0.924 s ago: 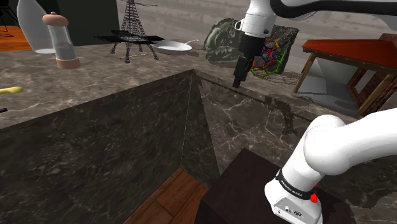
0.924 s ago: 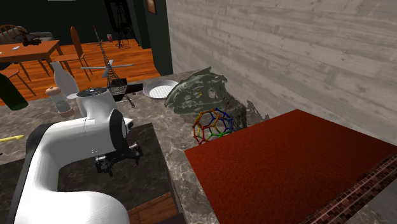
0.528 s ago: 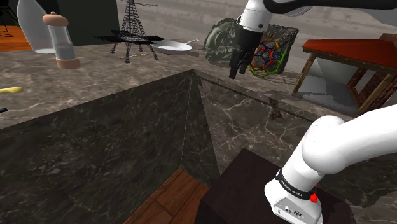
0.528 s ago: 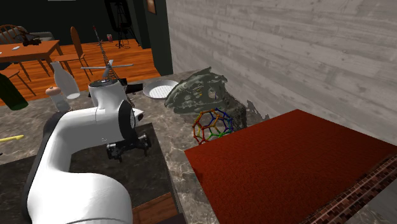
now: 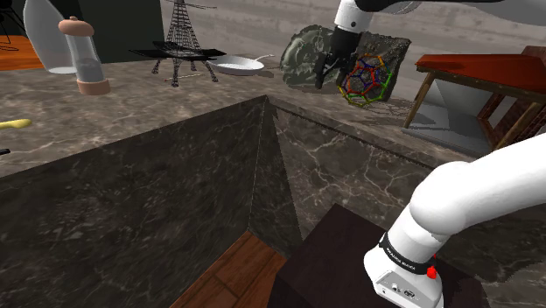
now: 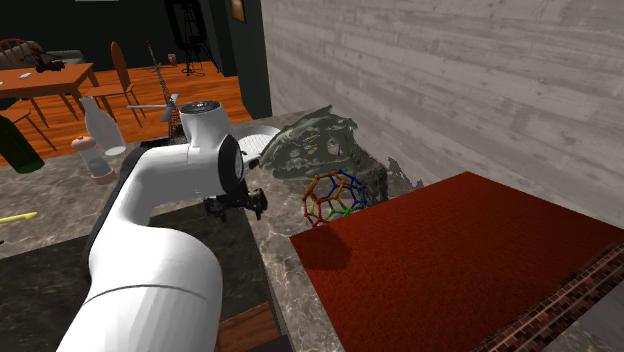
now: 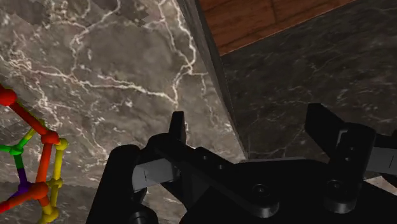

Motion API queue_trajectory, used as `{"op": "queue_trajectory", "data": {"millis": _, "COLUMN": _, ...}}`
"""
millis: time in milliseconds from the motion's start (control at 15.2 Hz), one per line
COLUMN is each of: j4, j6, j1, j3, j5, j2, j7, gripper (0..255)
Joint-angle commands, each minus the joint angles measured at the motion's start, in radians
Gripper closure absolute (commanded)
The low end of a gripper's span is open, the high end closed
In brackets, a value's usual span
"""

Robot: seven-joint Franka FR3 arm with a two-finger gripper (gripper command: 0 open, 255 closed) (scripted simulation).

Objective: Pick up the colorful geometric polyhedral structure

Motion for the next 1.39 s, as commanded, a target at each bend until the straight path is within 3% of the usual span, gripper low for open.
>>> {"op": "queue_trajectory", "data": {"millis": 0, "j4": 0.048, "j6": 0.003, "j1": -0.032, "j3": -0.010, "j5": -0.018, "j2": 0.031, "j7": 0.042, "gripper": 0}}
{"op": "queue_trajectory", "data": {"millis": 1056, "j4": 0.310, "j6": 0.020, "j1": -0.262, "j3": -0.107, "j5": -0.151, "j2": 0.167, "j7": 0.355, "gripper": 0}}
{"op": "queue_trajectory", "data": {"millis": 1320, "j4": 0.259, "j6": 0.059, "j1": -0.265, "j3": -0.109, "j5": -0.155, "j2": 0.155, "j7": 0.365, "gripper": 0}}
